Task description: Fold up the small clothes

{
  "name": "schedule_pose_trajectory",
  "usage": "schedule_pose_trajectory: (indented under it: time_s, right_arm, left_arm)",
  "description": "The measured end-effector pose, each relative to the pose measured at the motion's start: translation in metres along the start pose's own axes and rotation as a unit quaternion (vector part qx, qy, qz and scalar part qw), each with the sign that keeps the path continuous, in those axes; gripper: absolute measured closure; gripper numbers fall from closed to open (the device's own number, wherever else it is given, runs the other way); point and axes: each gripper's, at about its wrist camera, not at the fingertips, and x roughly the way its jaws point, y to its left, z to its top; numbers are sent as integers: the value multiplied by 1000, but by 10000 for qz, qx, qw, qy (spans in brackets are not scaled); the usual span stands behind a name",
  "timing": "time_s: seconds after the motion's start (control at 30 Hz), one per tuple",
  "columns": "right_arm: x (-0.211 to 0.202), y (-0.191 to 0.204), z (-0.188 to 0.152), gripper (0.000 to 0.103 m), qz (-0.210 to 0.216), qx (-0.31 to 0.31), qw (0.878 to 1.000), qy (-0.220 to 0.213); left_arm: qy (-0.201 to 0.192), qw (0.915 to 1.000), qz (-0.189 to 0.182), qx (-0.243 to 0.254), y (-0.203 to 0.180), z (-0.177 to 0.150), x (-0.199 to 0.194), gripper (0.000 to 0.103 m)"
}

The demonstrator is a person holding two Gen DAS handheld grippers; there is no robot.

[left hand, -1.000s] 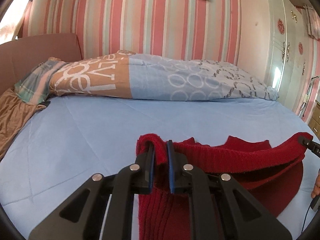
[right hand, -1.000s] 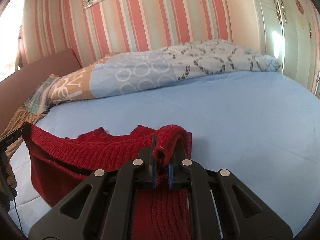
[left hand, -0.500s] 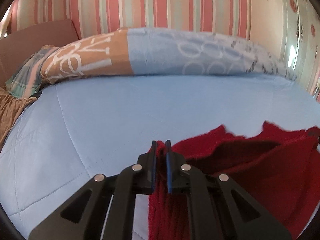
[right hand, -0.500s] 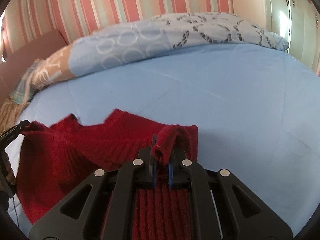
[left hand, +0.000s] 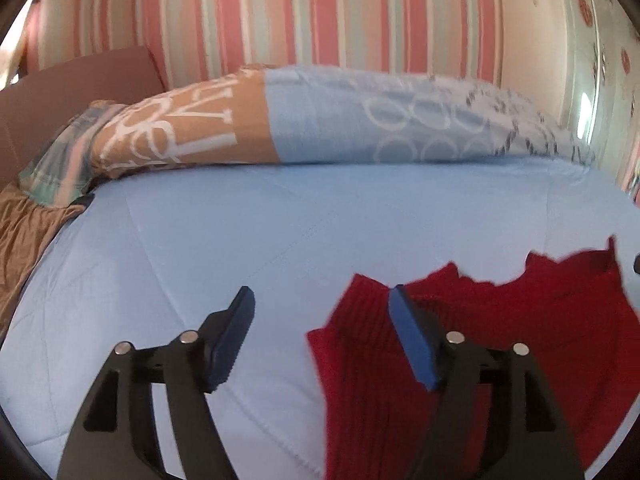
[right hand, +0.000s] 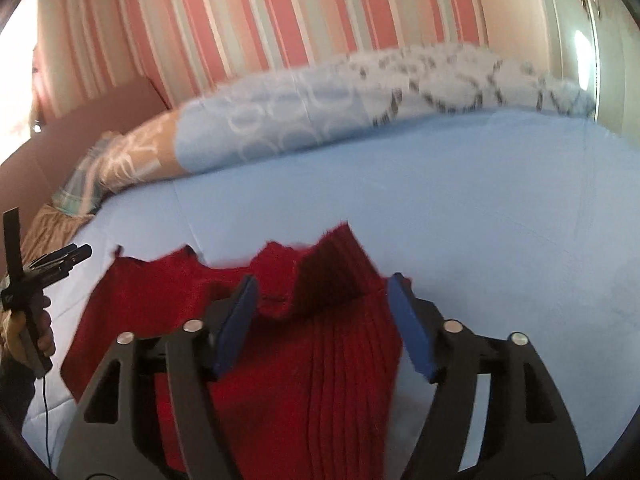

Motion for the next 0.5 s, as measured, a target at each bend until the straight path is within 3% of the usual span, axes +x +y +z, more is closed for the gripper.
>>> schedule_pose_trajectory:
  time_s: [0.1, 0.27, 0.37, 0.43, 0.47, 0.5]
  right_arm:
    - [-11, 4, 0, 30, -128, -317, 9994, -38]
    - [24, 18, 4, 31, -45, -783, 9954, 547]
    - [48, 28, 4, 42, 44, -955, 9918, 847]
    - [69, 31, 3, 67, 23, -971, 9889, 1128]
    - [80, 32, 1, 75, 21, -970, 9870, 1278]
    - [84, 32, 0, 85, -25, -1001, 9863, 1312]
  left_arm:
    - [17, 9996, -266, 36, 5, 0, -14, 27]
    - [450, 9965, -271, 644, -25, -7, 5, 27]
    - [647, 9936, -382, 847, -46, -13, 23, 27]
    - [707, 9929, -284, 918, -55, -16, 33, 27]
    - [783, 9923, -204, 940, -58, -18, 40, 28]
    - [842, 9920, -150, 931, -59, -19, 46, 34]
